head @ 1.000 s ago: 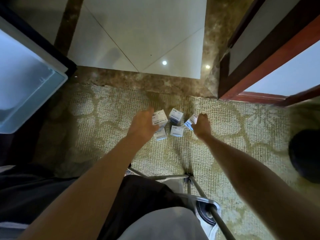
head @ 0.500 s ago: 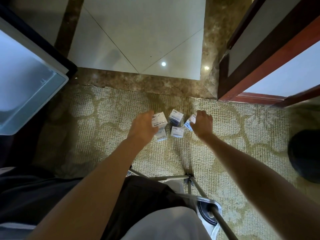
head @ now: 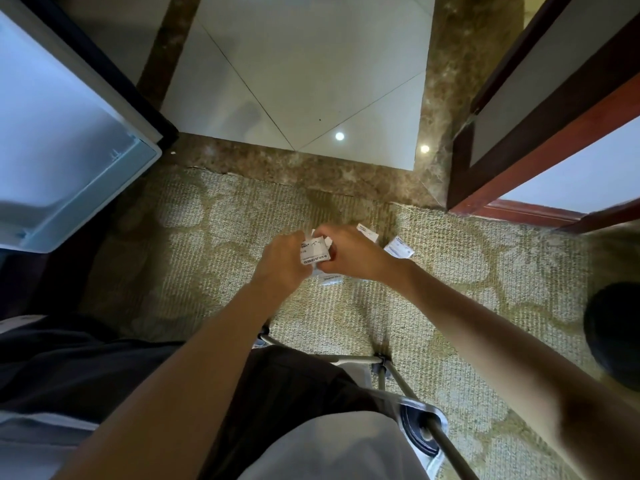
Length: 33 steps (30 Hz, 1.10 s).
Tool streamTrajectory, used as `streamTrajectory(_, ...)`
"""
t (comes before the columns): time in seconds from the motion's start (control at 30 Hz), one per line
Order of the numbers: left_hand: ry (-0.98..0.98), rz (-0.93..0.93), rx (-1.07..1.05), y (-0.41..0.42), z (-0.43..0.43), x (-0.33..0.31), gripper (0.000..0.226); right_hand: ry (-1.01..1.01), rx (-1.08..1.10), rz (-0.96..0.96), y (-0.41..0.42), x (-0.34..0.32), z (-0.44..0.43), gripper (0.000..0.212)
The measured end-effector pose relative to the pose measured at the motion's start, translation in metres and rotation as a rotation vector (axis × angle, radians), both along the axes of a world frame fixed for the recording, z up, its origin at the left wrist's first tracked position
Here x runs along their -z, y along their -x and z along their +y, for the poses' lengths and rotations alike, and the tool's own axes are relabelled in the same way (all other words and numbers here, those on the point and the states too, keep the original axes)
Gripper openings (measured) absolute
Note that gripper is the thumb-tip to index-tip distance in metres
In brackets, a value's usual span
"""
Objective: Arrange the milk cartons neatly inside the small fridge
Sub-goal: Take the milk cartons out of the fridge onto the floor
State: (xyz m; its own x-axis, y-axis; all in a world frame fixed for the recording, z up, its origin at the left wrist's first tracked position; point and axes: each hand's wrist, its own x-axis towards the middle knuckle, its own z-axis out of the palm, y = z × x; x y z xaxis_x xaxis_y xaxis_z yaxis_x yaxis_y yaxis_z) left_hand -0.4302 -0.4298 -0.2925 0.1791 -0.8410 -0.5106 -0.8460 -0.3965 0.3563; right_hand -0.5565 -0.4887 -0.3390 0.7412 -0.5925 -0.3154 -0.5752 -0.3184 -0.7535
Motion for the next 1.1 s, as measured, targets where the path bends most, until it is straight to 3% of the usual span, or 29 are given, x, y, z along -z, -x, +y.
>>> streamTrajectory(0.17, -0.014, -0.035, -0.071, -0.028, 0.011, 0.002, 0.022, 0.005, -0.070, 0.077, -0.044, 0.018, 0.008, 0.036)
streamTrajectory(0.33, -0.052, -0.089, -0.172, -0.061, 0.018, 0.004, 0.033, 0.004, -0.034, 0.254, -0.083, 0.068, 0.011, 0.037)
streamTrajectory(0.47, -0.121, -0.095, -0.185, -0.074, 0.031, 0.012, 0.033, 0.022, 0.012, 0.355, -0.093, 0.097, 0.016, 0.050)
streamTrajectory(0.67, -0.195, -0.111, -0.217, -0.075, 0.037, 0.023, 0.031, 0.011, -0.020, 0.451, -0.096, 0.124, 0.026, 0.040)
streamTrajectory(0.9, -0.181, -0.052, -0.211, -0.071, 0.028, 0.020, 0.030, 0.013, -0.022, 0.486, -0.090, 0.129, 0.030, 0.051)
streamTrajectory(1.1, -0.112, 0.033, -0.286, -0.069, 0.029, 0.015, 0.027, 0.076, -0.142, 0.519, -0.093, 0.109, 0.024, 0.040)
